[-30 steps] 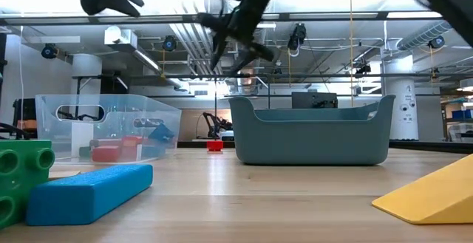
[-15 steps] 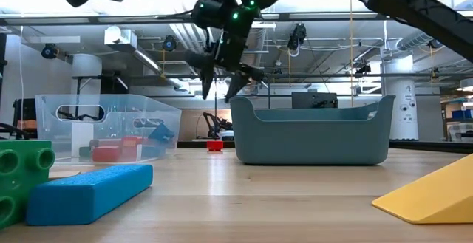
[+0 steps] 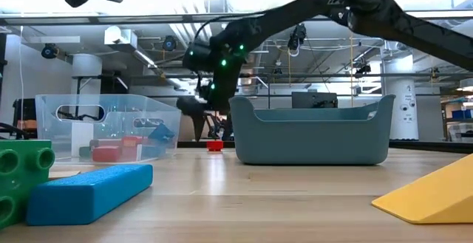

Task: Sort blocks by size
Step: Put the top red square game piece into the blue bin

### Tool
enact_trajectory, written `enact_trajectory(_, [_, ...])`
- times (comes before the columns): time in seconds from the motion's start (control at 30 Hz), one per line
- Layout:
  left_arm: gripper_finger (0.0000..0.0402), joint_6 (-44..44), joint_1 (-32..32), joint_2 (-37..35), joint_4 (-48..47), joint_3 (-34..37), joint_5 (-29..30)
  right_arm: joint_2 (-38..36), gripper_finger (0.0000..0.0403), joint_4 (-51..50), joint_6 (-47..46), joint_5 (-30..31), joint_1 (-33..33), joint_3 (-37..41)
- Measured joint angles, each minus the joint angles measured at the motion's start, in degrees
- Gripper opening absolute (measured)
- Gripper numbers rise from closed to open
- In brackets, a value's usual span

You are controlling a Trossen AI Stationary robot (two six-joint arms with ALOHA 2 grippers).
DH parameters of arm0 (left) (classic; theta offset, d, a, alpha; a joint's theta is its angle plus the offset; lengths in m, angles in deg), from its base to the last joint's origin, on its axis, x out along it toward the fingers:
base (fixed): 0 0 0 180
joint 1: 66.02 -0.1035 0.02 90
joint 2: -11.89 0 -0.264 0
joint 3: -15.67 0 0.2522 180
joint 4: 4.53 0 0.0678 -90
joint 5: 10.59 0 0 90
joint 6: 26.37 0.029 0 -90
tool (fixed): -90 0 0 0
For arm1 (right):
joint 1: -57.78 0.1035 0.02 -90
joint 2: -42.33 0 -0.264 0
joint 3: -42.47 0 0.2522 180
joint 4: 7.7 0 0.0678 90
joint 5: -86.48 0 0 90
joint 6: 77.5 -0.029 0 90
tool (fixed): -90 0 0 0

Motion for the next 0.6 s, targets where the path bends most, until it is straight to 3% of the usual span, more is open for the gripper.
enact_trajectory(0.37, [0.0162,0.72,0.0,1.05,0.07,0.02,0.12,2.0,0.0321,0.16,-0.1,0.1,-0.26,0.13])
enact_trajectory(0.6, [0.0162,1.27,0.0,2.48,0.11,0.07,0.12,2.04,0.0274,0.37,-0.05,-1.05,-0.37,0.13])
